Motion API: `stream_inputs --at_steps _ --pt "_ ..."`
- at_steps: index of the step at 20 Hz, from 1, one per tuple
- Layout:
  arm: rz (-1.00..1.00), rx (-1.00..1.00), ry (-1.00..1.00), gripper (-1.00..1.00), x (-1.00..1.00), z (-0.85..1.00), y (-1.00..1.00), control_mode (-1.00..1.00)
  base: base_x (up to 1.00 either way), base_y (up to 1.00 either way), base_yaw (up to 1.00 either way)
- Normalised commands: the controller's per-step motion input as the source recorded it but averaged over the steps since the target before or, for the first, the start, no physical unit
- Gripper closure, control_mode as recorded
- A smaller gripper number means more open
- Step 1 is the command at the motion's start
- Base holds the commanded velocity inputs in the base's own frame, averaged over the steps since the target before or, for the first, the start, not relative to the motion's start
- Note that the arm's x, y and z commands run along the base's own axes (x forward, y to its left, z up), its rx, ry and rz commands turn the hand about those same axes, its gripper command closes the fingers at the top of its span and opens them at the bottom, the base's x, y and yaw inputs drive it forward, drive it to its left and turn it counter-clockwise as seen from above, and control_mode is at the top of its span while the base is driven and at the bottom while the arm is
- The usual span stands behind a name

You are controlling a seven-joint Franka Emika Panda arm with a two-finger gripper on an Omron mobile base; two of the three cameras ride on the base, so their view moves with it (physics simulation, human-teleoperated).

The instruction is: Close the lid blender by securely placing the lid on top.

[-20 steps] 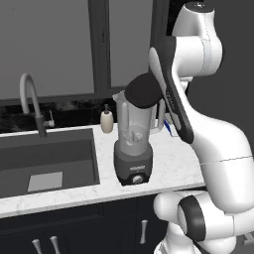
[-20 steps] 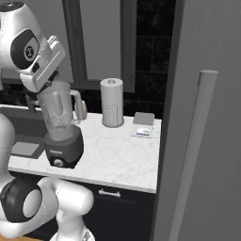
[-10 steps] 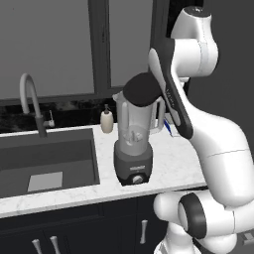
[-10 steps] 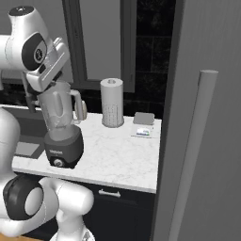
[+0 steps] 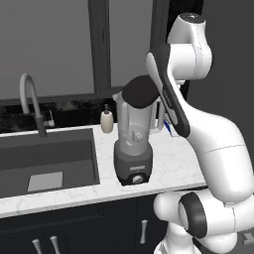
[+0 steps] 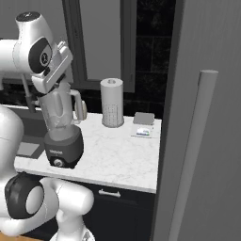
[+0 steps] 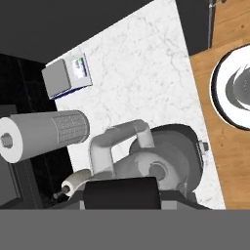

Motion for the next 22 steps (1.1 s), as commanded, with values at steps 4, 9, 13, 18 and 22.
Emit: stream_inputs --at_steps 4,9,13,18,22 --pt "0.00 0.03 0.00 1.00 0.43 0.00 0.00 -1.00 0.00 0.00 0.00" --pt "0.01 0.03 0.00 1.00 0.49 -0.04 0.00 -1.00 0.00 0.00 0.00" --pt "0.01 0.00 0.00 1.00 0.29 -0.20 0.00 -1.00 0.00 0.00 0.00" --pt "0.04 0.00 0.06 1.00 0.03 -0.39 0.14 -1.00 0.00 0.00 0.00" --pt "0.10 0.00 0.07 1.00 0.00 -0.37 0.25 -1.00 0.00 0.00 0.00"
